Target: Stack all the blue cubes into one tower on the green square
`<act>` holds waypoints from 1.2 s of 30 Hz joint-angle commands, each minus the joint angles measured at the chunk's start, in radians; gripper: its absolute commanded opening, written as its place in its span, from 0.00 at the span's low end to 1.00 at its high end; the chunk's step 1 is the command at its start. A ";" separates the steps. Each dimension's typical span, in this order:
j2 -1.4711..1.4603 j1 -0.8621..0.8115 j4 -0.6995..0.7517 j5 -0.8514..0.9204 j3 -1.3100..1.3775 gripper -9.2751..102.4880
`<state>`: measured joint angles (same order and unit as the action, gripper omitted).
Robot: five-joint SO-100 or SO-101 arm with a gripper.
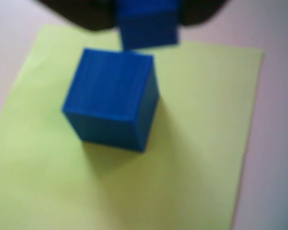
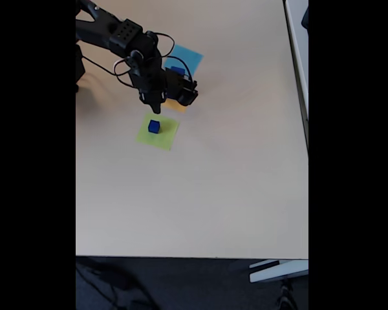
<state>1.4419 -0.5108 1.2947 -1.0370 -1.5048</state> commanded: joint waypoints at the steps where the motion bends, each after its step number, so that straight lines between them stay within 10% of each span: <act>1: 0.032 -0.012 -0.008 -0.029 0.006 0.08; 36: -0.012 -0.041 -0.178 -0.071 -0.137 0.08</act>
<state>1.4205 -0.5461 1.1367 -1.1213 -1.6475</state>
